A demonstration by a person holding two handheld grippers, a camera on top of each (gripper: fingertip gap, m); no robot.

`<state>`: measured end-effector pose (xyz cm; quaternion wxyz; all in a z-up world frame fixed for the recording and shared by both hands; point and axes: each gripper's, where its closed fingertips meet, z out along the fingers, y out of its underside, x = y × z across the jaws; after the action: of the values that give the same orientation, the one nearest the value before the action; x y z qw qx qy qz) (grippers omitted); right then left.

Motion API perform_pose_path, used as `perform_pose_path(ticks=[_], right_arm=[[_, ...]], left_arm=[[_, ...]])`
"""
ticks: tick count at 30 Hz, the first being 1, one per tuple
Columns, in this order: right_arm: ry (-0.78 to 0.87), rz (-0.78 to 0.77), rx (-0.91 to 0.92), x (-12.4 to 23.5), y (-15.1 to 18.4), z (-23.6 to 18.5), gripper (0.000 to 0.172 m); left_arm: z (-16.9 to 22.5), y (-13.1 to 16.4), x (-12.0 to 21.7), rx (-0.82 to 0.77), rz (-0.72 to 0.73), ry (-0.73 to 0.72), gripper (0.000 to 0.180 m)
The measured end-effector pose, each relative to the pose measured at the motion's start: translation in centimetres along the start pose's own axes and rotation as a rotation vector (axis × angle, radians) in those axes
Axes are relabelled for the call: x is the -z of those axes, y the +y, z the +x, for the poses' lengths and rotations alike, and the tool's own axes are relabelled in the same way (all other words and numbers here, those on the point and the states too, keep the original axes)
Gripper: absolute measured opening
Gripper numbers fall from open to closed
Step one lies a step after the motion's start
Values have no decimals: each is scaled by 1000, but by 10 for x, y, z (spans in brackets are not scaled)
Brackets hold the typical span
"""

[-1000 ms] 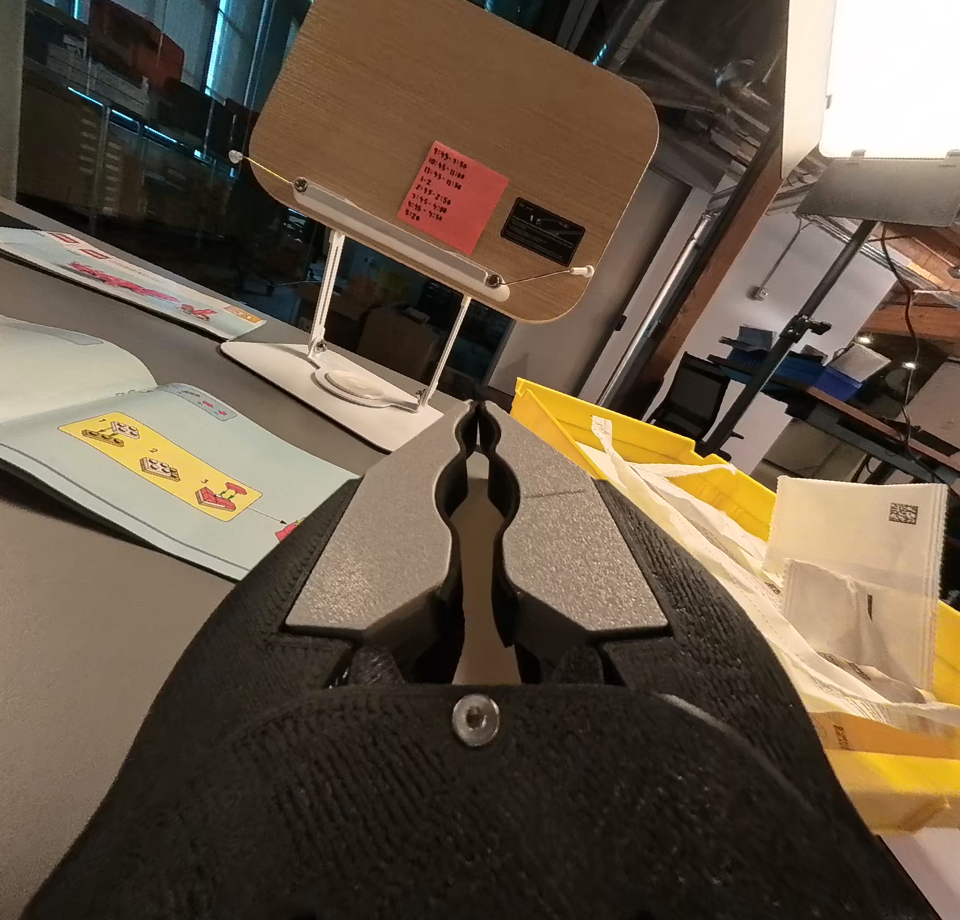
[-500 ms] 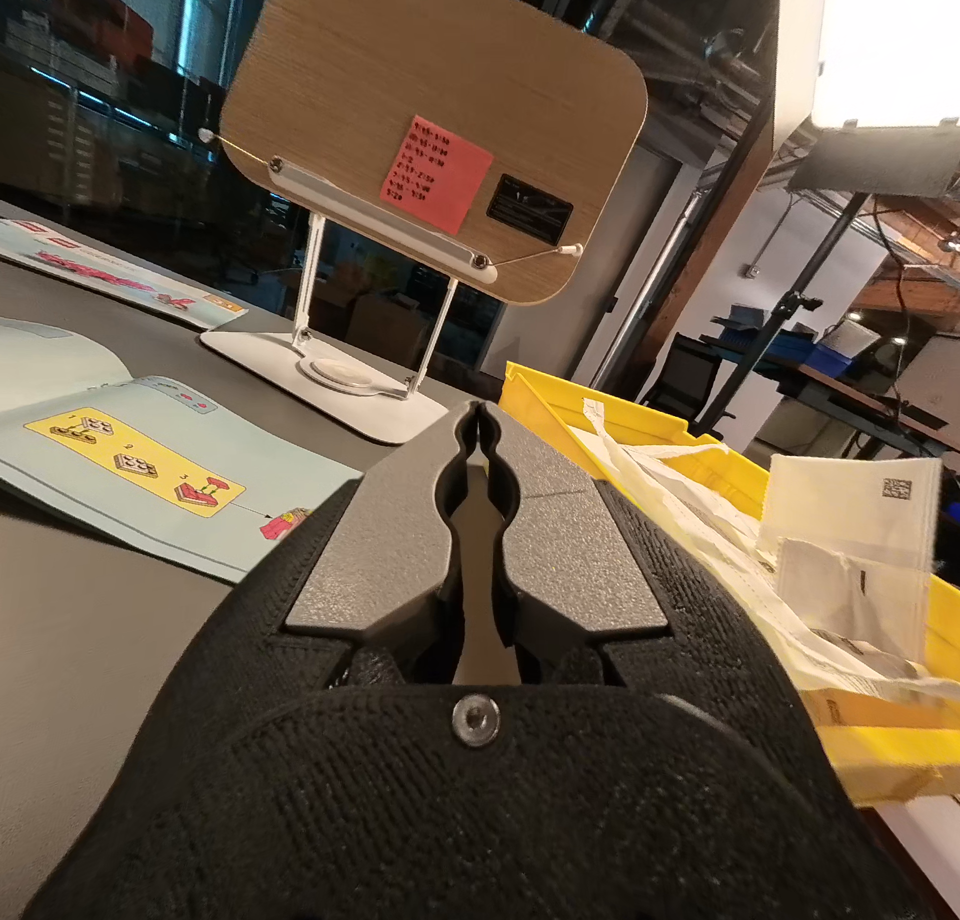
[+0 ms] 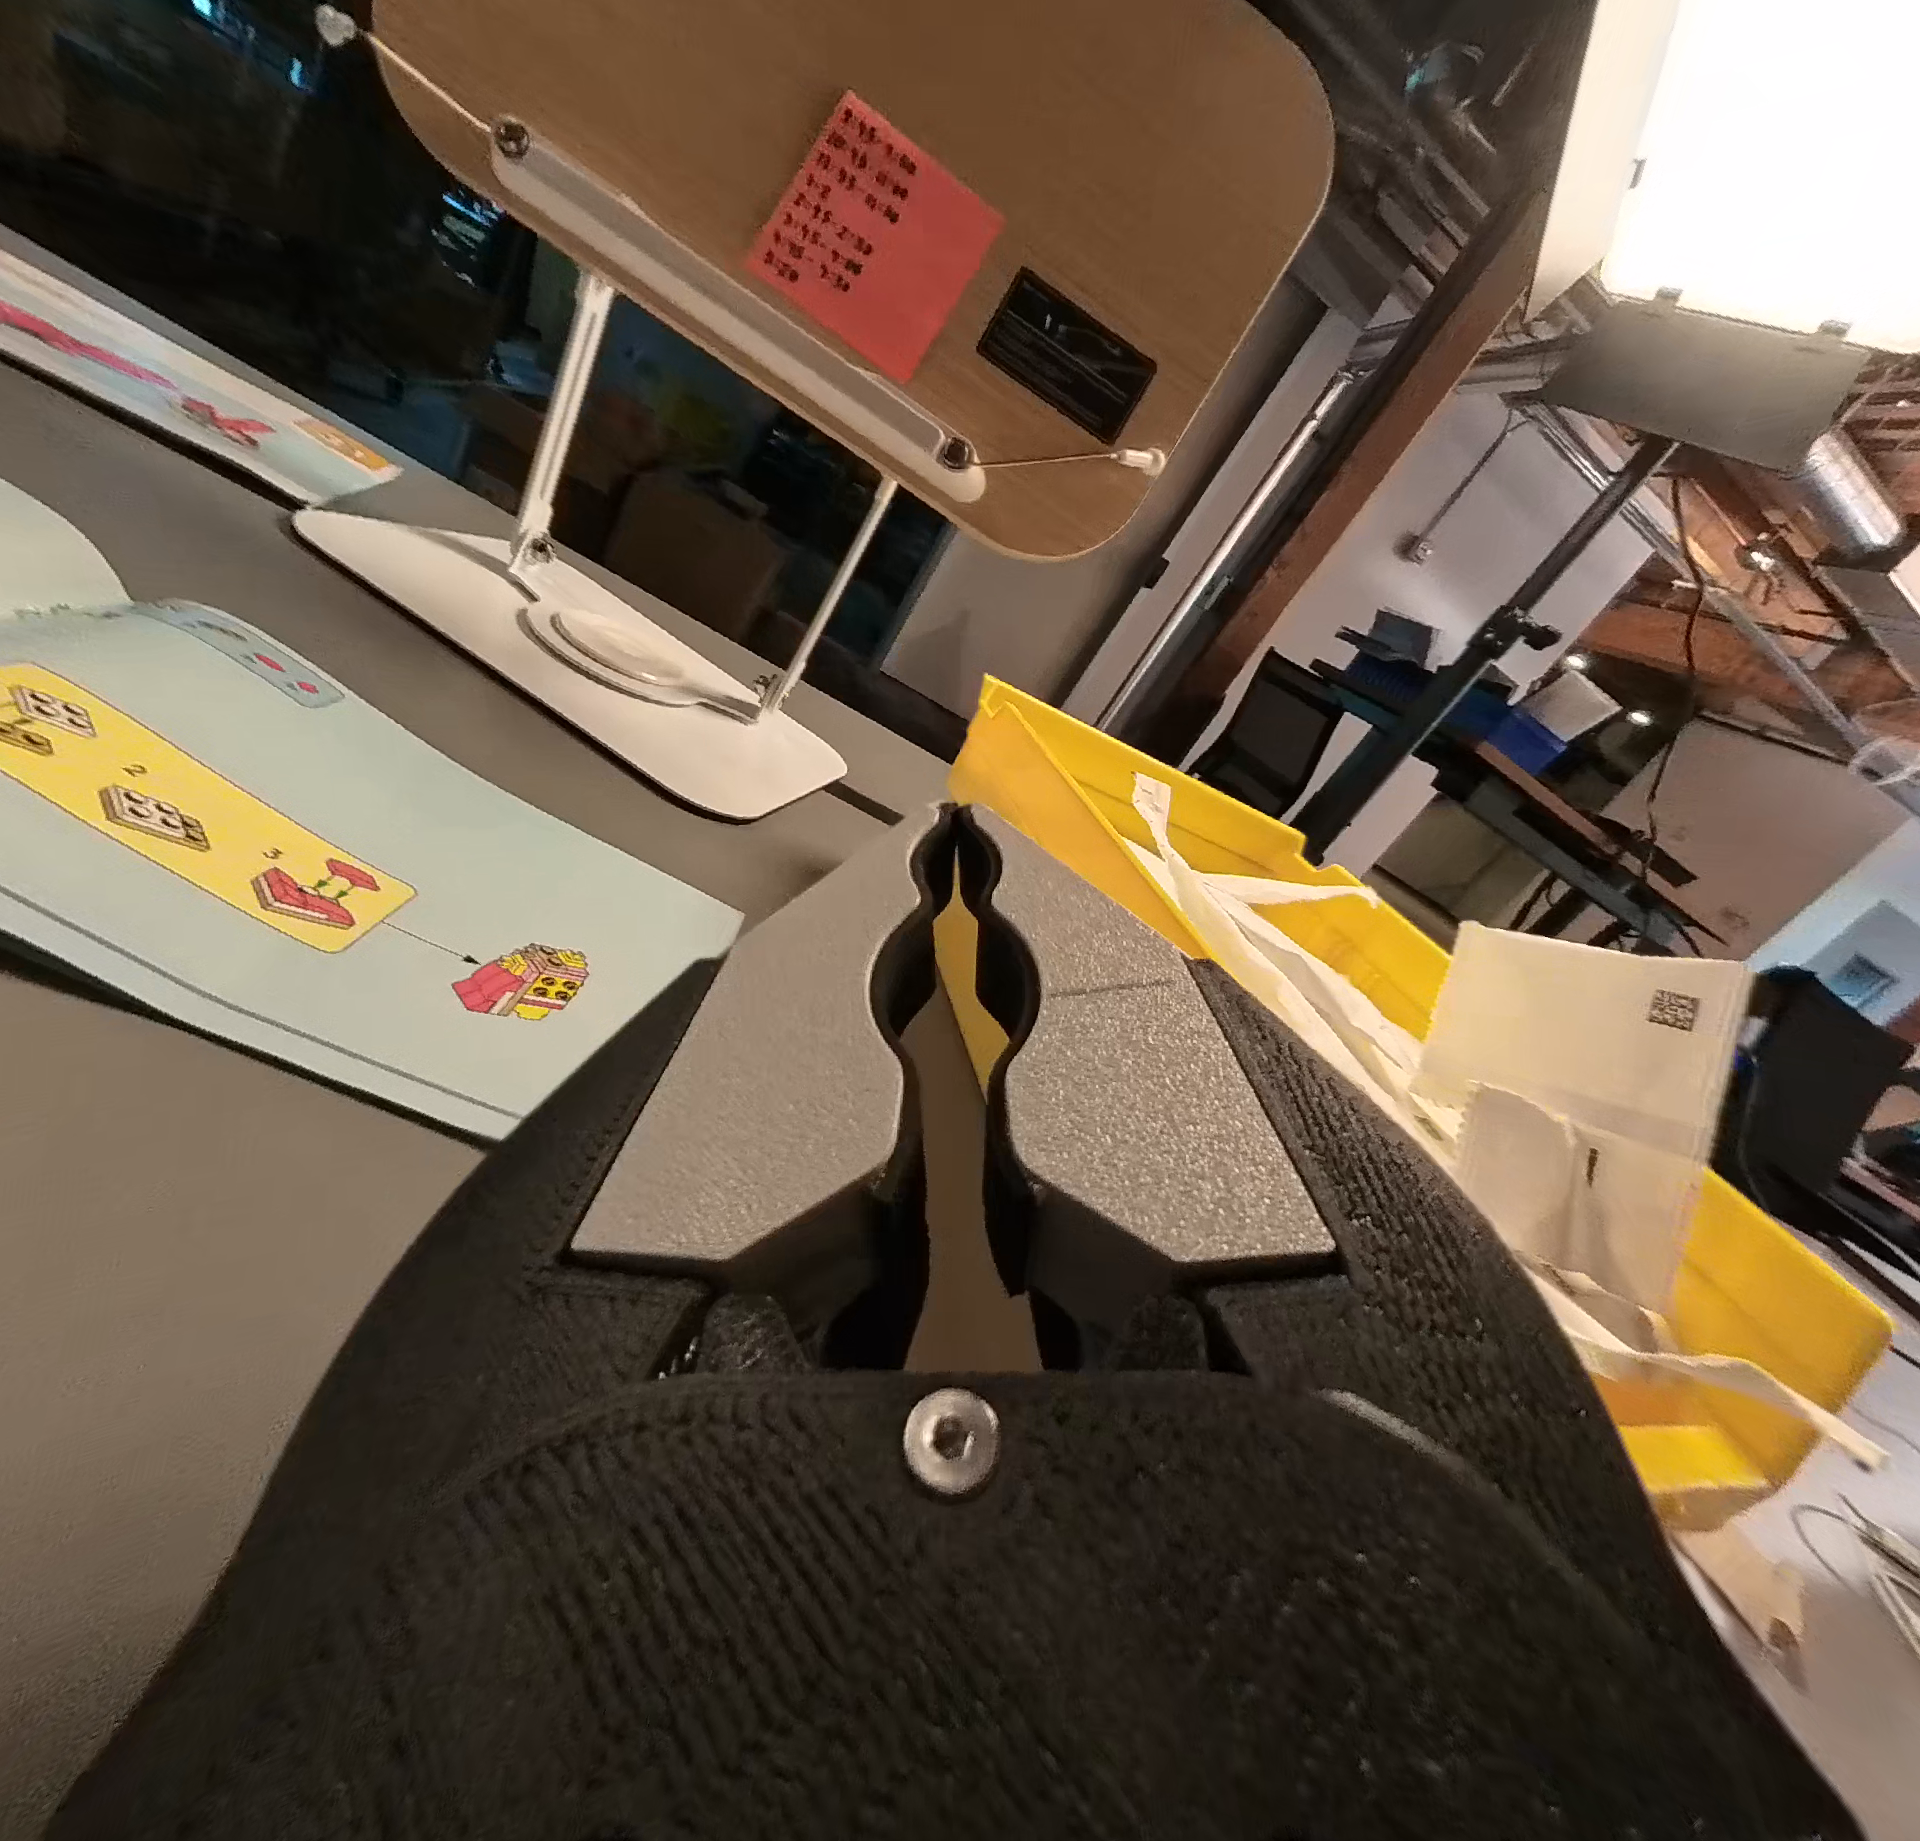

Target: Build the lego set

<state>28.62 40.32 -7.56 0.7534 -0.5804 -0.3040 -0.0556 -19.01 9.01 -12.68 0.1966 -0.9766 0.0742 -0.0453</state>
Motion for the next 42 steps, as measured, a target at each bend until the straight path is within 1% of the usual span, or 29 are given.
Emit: perform_pose_path(ticks=[2, 4, 7, 9, 11, 15, 16, 19, 20, 22, 24, 26, 28, 29, 32, 35, 37, 39, 42], right_arm=[[3, -11, 23, -1, 1, -1, 0], [-13, 2, 25, -1, -1, -5, 0], [-7, -23, 15, -2, 4, -3, 0], [6, -32, 6, -2, 5, 0, 0], [11, -36, 4, -3, 6, 1, 0], [17, -38, 7, -7, 6, 1, 0], [19, -40, 6, -8, 7, 0, 0], [20, -45, 16, -11, 7, -2, 0], [19, -44, 21, -12, 6, -3, 0], [14, -45, 35, -13, 6, -5, 0], [12, -43, 46, -13, 5, -6, 0], [7, -36, 44, -12, 4, -6, 0], [-1, -25, 32, -12, 3, -7, 0], [-4, -21, 24, -12, 2, -7, 0], [-1, -18, 3, -11, 2, -5, 0], [3, -18, -11, -11, 3, -3, 0], [5, -18, -13, -11, 3, -3, 0], [4, -20, -14, -11, 3, -3, 0], [5, -21, -15, -11, 3, -2, 0]], left_arm=[[1, -5, -11, -30, -15, 23, 42], [6, -10, -20, -33, -19, 75, 40], [33, -10, -27, 19, -36, 272, 40], [49, -2, -29, 16, -74, 352, 40], [53, 11, -31, -26, -119, 337, 40], [42, 30, -36, -64, -156, 189, 39], [42, 31, -36, -69, -145, 182, 39], [54, 31, -31, -65, -96, 254, 37], [54, 31, -29, -70, -87, 248, 35], [46, 35, -25, -86, -93, 192, 32], [49, 46, -19, -117, -145, 205, 25], [54, 61, -14, -147, -213, 223, 25], [52, 69, -11, -156, -241, 209, 25], [53, 71, -8, -153, -243, 224, 25], [58, 64, 1, -101, -181, 283, 24], [52, 55, 8, -58, -114, 277, 23], [55, 49, 10, -44, -74, 304, 22], [63, 48, 8, -48, -61, 336, 21], [69, 48, -1, -77, -67, 329, 18]])
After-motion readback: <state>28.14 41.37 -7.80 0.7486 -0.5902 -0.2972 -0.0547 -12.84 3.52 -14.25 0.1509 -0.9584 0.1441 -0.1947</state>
